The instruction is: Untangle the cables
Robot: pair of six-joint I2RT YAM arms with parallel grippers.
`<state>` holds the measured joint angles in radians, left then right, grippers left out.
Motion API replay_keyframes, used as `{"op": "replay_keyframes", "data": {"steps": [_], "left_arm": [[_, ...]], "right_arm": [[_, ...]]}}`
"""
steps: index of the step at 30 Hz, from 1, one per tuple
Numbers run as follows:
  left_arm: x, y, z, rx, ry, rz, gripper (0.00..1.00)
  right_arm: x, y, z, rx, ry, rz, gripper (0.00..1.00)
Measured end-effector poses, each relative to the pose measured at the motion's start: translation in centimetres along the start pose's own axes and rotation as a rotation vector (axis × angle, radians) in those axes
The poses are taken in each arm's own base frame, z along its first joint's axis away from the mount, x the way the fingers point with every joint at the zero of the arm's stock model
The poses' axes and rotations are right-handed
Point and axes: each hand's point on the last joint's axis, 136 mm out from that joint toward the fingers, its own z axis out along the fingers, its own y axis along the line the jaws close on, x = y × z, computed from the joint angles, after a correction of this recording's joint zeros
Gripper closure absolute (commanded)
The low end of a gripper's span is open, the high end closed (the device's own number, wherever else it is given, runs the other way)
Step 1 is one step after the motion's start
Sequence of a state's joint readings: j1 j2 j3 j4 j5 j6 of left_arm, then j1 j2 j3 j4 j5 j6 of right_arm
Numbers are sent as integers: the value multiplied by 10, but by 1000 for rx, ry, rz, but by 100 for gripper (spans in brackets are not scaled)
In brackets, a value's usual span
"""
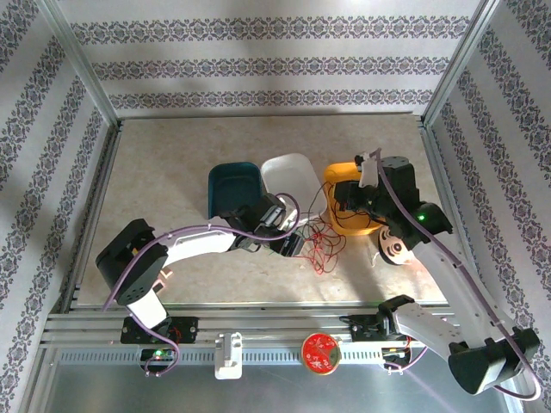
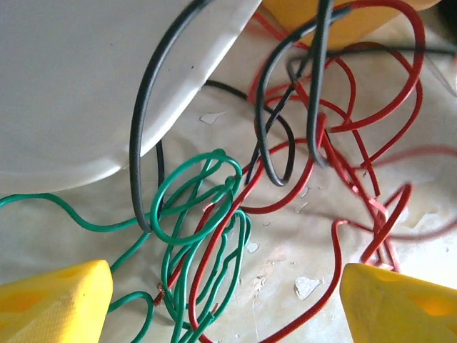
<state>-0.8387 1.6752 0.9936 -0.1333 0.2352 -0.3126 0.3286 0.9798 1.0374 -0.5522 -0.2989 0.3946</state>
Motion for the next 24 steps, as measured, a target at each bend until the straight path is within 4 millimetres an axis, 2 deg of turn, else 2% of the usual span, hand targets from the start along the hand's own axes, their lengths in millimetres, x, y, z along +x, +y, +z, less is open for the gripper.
{"op": "replay_keyframes", "data": {"steps": [5, 9, 15, 19, 24], "left_arm": [[6, -1, 9, 7, 28, 14, 21], [6, -2, 10, 15, 32, 21, 22], [11, 0, 16, 9, 50, 20, 27], [17, 3, 22, 3, 71, 23, 38], [24, 6, 29, -1, 95, 32, 62]], "right_arm": [[-25, 7, -10, 1, -86, -24, 100], [-35, 4, -15, 39, -126, -35, 100], [-64, -1, -33, 100, -226, -65, 100], [-92, 3, -54, 114, -325, -89, 100], [-116, 12, -80, 110, -429, -106, 100]]}}
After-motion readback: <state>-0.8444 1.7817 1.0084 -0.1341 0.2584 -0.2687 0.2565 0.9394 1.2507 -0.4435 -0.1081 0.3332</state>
